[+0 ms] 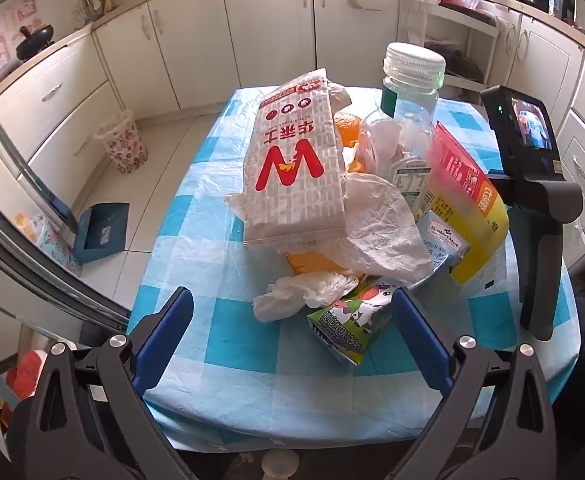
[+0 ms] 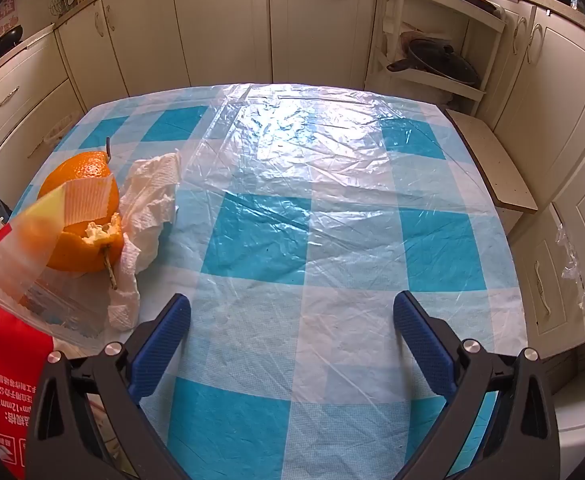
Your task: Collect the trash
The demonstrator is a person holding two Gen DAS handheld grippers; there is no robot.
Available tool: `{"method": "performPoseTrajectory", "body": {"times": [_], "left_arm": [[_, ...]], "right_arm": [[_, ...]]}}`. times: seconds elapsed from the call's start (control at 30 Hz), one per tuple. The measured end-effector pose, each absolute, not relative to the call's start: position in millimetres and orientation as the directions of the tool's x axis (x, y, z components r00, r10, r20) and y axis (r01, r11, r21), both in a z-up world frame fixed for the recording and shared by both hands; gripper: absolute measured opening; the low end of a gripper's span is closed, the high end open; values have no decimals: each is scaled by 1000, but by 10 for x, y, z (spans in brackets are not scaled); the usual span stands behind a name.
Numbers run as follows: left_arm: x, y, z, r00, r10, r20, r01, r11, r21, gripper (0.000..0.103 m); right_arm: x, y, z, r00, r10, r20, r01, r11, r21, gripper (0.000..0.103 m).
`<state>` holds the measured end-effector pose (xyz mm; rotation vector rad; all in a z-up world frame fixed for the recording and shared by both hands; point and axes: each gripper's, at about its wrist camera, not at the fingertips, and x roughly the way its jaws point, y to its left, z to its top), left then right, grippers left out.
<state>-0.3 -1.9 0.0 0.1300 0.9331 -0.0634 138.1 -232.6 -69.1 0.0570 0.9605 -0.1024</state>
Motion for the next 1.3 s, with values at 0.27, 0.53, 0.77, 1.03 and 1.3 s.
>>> {"method": "performPoseTrajectory", "body": {"times": [0.27,0.53,0.77,1.03,1.3], "left_arm": [[-111,-73,-28,602,49,-797,99,986,136,95],[-146,224,-11,580,-10,-814,78,996,43,95],[-267,281,1,580,-36,-814,100,995,27,95],[-421,324,205,637,-15,-771,94,994,58,95],[-816,317,610,687,-32,-726,91,995,43,95]], "right_arm": [[1379,-2326,-687,569,-61,-820,112,994,4,97],[1382,-2327,-691,568,-61,-820,112,994,4,97],[1382,-2322,-704,569,-61,-820,112,994,4,97],[1172,-2423,-618,518,-58,-853,122,993,6,97],[-448,-2400,574,795,-142,-590,154,988,-29,97]]}}
